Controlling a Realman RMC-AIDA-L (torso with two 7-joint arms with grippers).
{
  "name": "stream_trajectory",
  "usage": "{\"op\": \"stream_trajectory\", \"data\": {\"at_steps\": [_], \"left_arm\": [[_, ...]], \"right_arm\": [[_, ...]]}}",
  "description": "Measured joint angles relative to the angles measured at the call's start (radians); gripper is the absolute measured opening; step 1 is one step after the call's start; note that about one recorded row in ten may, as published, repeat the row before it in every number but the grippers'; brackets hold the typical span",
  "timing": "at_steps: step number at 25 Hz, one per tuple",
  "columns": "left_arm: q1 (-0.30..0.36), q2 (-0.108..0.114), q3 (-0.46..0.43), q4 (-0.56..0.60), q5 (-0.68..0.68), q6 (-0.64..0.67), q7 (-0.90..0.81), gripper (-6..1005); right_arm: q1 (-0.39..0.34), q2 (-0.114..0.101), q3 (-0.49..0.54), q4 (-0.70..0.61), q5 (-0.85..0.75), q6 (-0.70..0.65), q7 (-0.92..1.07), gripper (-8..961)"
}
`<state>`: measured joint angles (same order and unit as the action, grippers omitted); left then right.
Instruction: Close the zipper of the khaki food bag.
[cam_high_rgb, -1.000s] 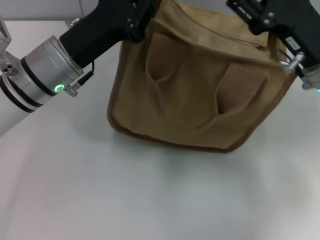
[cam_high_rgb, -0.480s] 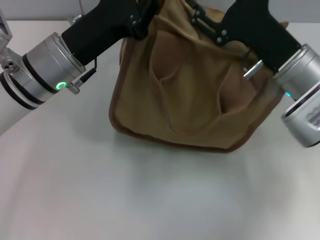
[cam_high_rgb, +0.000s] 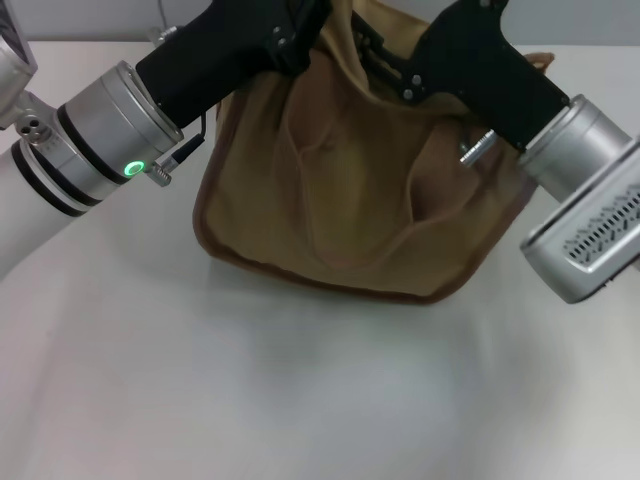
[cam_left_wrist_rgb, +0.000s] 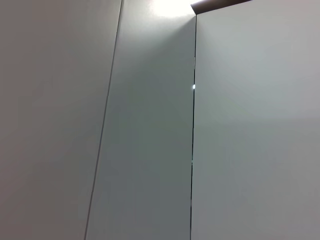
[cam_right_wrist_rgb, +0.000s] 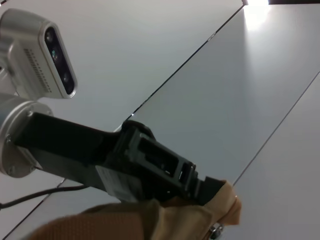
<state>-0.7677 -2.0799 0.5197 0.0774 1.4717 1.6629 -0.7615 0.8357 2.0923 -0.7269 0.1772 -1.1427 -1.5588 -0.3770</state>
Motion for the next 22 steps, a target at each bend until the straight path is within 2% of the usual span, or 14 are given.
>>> {"op": "stream_trajectory", "data": {"at_steps": [6, 22], "left_arm": [[-0.006, 0.000, 0.000, -0.010, 0.002, 0.000, 0.001, 19], [-0.003, 0.000, 0.002, -0.013, 0.000, -0.007, 0.001, 20]], "right_arm": [[0.020, 0.001, 0.011, 0.015, 0.000, 0.024, 0.002, 756], [-0.003, 0.002, 0.054, 0.051, -0.052, -0.046, 0.006, 757]]}}
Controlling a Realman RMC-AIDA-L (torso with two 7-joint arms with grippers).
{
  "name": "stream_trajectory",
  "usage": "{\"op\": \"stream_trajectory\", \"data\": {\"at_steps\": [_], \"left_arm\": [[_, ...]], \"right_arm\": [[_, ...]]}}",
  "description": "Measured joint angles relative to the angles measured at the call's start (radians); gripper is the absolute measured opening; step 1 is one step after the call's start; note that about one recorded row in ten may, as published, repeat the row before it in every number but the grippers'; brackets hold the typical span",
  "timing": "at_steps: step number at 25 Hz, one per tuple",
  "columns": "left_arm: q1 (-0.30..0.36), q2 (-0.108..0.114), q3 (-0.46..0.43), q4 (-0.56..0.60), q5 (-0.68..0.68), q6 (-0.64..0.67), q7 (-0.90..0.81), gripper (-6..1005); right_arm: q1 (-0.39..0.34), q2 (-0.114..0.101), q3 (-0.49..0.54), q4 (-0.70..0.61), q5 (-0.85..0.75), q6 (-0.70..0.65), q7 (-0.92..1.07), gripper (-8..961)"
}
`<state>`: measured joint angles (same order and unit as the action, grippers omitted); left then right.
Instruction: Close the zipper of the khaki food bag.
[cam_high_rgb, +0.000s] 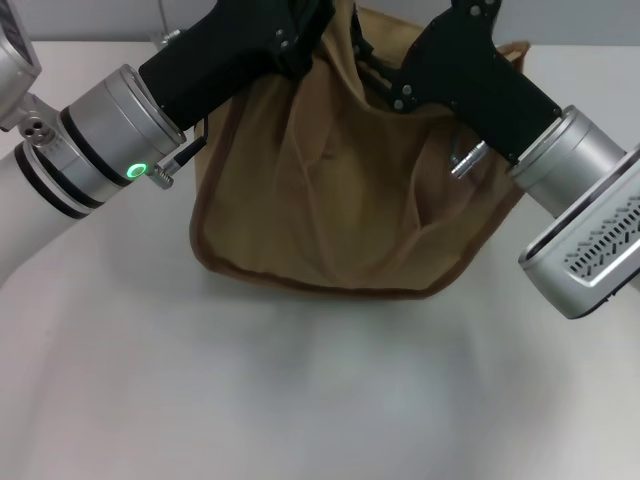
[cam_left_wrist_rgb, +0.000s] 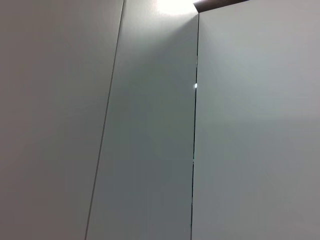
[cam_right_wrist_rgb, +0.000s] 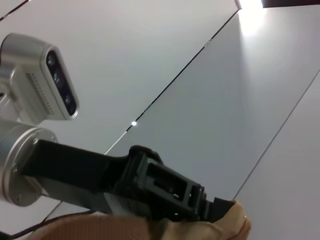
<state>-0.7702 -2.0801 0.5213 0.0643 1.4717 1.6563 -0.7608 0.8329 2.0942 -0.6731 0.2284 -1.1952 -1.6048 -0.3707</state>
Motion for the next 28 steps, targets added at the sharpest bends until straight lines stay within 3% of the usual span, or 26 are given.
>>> {"op": "stream_trajectory", "data": {"at_steps": [5, 13, 28], "left_arm": [[0.002, 0.000, -0.001, 0.000, -0.001, -0.001, 0.000, 20], [0.005, 0.000, 0.000, -0.012, -0.001, 0.001, 0.000, 20], [0.031, 0.000, -0.006, -0.014, 0.002, 0.005, 0.000, 21]], "right_arm": [[-0.010, 0.000, 0.021, 0.005, -0.029, -0.005, -0.008, 733], [-0.005, 0.000, 0.022, 0.001, -0.054, 0.007, -0.003, 315], [-0.020, 0.000, 0.023, 0.003, -0.053, 0.009, -0.001, 43]]}}
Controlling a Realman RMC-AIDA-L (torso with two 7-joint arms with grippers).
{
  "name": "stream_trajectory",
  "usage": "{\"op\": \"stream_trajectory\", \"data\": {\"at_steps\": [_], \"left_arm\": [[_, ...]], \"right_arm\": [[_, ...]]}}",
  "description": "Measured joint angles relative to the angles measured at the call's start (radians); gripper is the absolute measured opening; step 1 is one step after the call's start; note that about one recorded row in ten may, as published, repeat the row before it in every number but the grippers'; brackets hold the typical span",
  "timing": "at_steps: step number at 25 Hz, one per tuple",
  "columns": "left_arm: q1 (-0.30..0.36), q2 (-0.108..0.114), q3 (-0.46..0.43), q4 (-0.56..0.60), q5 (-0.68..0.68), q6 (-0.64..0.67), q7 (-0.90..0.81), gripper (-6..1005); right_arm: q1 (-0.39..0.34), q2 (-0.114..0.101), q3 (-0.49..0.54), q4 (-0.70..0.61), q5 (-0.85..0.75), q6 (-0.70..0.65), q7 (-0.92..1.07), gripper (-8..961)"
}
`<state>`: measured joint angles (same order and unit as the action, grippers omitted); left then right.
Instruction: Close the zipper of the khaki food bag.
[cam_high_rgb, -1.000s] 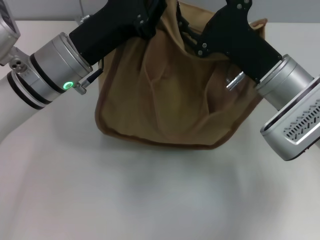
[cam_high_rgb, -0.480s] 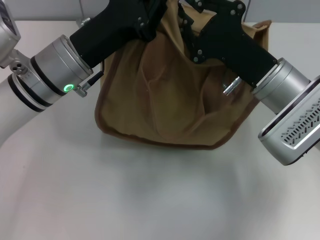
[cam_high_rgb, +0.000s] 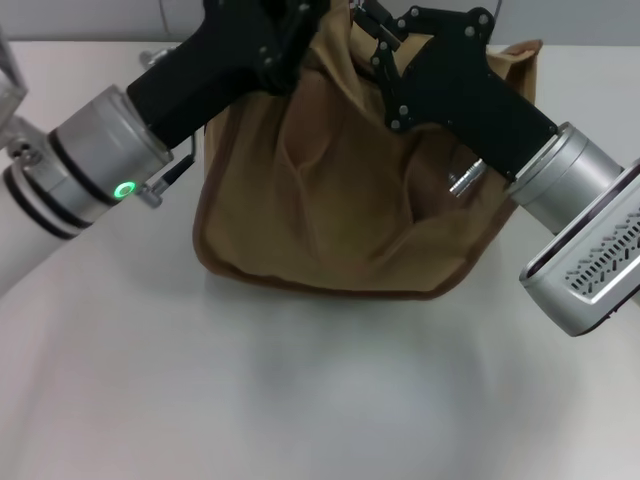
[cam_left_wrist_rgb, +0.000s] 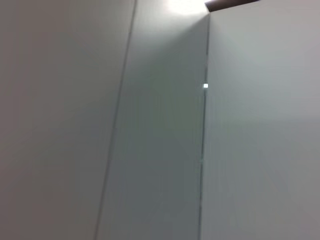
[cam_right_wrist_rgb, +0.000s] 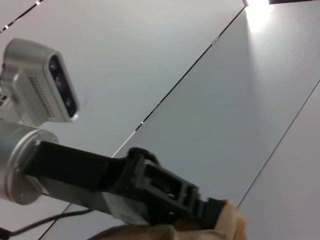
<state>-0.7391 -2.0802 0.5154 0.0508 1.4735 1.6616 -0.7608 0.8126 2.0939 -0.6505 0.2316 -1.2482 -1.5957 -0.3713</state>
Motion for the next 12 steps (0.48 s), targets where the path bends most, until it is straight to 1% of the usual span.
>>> {"op": "stream_trajectory", "data": {"at_steps": [2, 3, 5, 7, 8, 10, 12], "left_arm": [[0.000, 0.000, 0.000, 0.000, 0.000, 0.000, 0.000, 21], [0.037, 0.000, -0.027, 0.006, 0.000, 0.001, 0.000, 21], [0.082, 0.001, -0.076, 0.010, 0.000, 0.001, 0.000, 21], [0.082, 0.001, -0.076, 0.010, 0.000, 0.001, 0.000, 21], [0.122, 0.005, -0.108, 0.023, -0.002, 0.001, -0.001, 21], [0.149, 0.006, -0.118, 0.042, -0.003, 0.001, -0.005, 21], [0.158, 0.006, -0.119, 0.049, -0.003, 0.000, -0.007, 21]], "right_arm": [[-0.003, 0.000, 0.000, 0.000, 0.000, 0.000, 0.000, 14], [-0.006, 0.000, 0.000, -0.001, 0.000, 0.000, 0.000, -1], [-0.014, 0.000, 0.006, -0.003, 0.001, 0.001, 0.000, -2], [-0.027, 0.000, 0.020, -0.007, 0.000, 0.001, 0.000, -2], [-0.027, 0.000, 0.020, -0.007, 0.000, 0.001, 0.000, -2], [-0.037, 0.000, 0.022, -0.011, 0.000, 0.001, 0.000, -2], [-0.041, 0.000, 0.023, -0.012, 0.000, 0.001, 0.000, -2]]}}
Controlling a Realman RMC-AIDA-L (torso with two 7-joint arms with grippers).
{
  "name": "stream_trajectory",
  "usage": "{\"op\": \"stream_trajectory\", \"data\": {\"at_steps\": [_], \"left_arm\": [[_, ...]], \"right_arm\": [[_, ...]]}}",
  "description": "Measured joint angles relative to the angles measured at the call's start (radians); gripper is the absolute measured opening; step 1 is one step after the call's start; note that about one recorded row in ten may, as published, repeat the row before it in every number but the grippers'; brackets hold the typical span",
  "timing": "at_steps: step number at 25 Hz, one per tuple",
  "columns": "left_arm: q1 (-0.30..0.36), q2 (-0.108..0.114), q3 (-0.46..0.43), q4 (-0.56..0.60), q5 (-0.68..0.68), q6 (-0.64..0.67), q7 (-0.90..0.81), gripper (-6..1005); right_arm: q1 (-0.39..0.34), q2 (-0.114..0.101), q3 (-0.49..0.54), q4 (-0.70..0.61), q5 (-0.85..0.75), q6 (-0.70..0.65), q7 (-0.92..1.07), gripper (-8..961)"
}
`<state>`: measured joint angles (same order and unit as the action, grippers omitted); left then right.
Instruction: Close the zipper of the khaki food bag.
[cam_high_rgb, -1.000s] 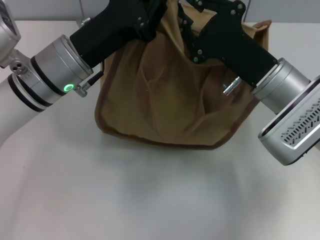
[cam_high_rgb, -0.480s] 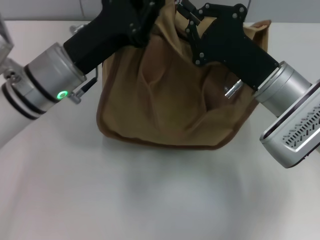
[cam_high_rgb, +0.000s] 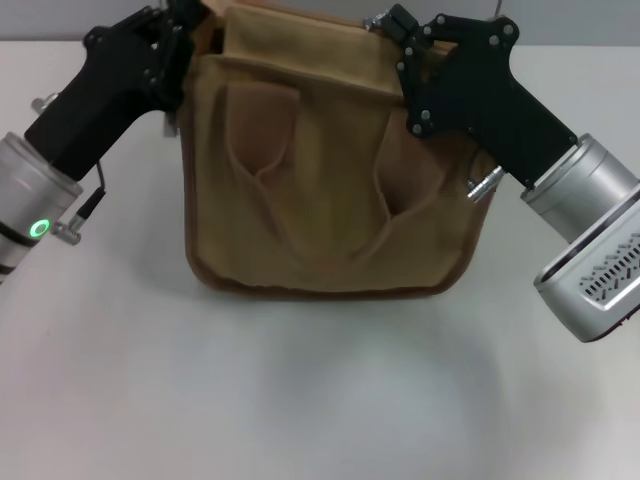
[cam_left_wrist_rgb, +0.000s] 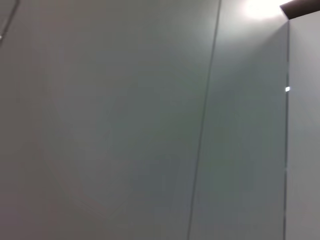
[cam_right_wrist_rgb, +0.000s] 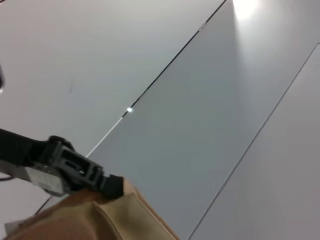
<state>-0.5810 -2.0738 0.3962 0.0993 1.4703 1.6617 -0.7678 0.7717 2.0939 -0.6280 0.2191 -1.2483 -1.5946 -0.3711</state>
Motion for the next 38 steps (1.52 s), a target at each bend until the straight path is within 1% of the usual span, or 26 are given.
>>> {"op": "stream_trajectory", "data": {"at_steps": [2, 4, 5, 6, 9, 10, 11, 13, 17, 18, 23, 24, 25, 26, 29, 30, 31, 35, 38], "left_arm": [[0.022, 0.001, -0.010, 0.006, 0.000, -0.006, 0.000, 21], [0.028, 0.001, -0.016, 0.006, 0.000, -0.009, 0.002, 21], [0.037, 0.001, -0.023, 0.007, 0.000, -0.013, 0.004, 21], [0.037, 0.001, -0.023, 0.007, 0.000, -0.013, 0.004, 21], [0.042, 0.001, -0.023, 0.010, -0.001, -0.026, 0.004, 21], [0.042, 0.001, -0.023, 0.010, -0.001, -0.026, 0.004, 21], [0.043, 0.001, -0.023, 0.013, -0.001, -0.034, 0.004, 21], [0.044, 0.002, -0.023, 0.014, -0.001, -0.042, 0.004, 21], [0.044, 0.001, -0.024, 0.014, -0.002, -0.056, 0.004, 21], [0.044, 0.001, -0.024, 0.014, -0.002, -0.056, 0.004, 21], [0.047, 0.001, -0.023, 0.014, -0.002, -0.056, 0.004, 22], [0.048, 0.001, -0.023, 0.013, -0.002, -0.056, 0.004, 22], [0.052, 0.000, -0.022, 0.012, -0.002, -0.056, 0.004, 22], [0.054, 0.000, -0.021, 0.012, -0.002, -0.056, 0.004, 22], [0.067, 0.000, -0.019, 0.014, -0.002, -0.055, 0.014, 22], [0.081, 0.000, -0.021, 0.014, -0.002, -0.055, 0.036, 22], [0.081, 0.000, -0.021, 0.014, -0.002, -0.055, 0.036, 22], [0.114, 0.003, -0.014, 0.022, 0.004, -0.062, 0.057, 22], [0.128, 0.004, -0.008, 0.037, 0.006, -0.059, 0.056, 125]], "right_arm": [[-0.013, 0.000, 0.001, -0.002, 0.001, 0.000, 0.000, -2], [-0.031, 0.000, 0.002, -0.003, 0.004, -0.005, 0.003, -2], [-0.052, 0.000, 0.004, -0.003, 0.004, -0.017, 0.011, -2], [-0.052, 0.000, 0.004, -0.003, 0.004, -0.017, 0.011, -1], [-0.084, 0.000, 0.004, -0.003, 0.004, -0.031, 0.017, -1], [-0.108, 0.000, 0.005, -0.003, 0.005, -0.034, 0.018, -1], [-0.108, 0.000, 0.005, -0.003, 0.005, -0.034, 0.018, -1], [-0.130, 0.000, 0.012, -0.003, 0.005, -0.040, 0.025, -1], [-0.178, -0.003, 0.043, -0.016, 0.006, -0.052, 0.042, -1], [-0.200, -0.003, 0.060, -0.020, 0.006, -0.053, 0.046, -1], [-0.234, -0.002, 0.079, -0.020, 0.006, -0.048, 0.079, 0], [-0.242, -0.002, 0.081, -0.019, 0.006, -0.049, 0.101, 0], [-0.258, -0.002, 0.081, -0.019, 0.005, -0.055, 0.176, 0], [-0.258, -0.002, 0.081, -0.019, 0.005, -0.055, 0.176, 17], [-0.281, -0.005, 0.077, -0.029, 0.001, -0.072, 0.346, 68], [-0.296, -0.007, 0.064, -0.057, -0.007, -0.083, 0.476, 84], [-0.296, -0.007, 0.064, -0.057, -0.007, -0.083, 0.476, 101], [-0.326, -0.007, 0.044, -0.142, -0.039, -0.096, 0.712, 173], [-0.330, -0.007, 0.044, -0.154, -0.039, -0.099, 0.754, 237]]}}
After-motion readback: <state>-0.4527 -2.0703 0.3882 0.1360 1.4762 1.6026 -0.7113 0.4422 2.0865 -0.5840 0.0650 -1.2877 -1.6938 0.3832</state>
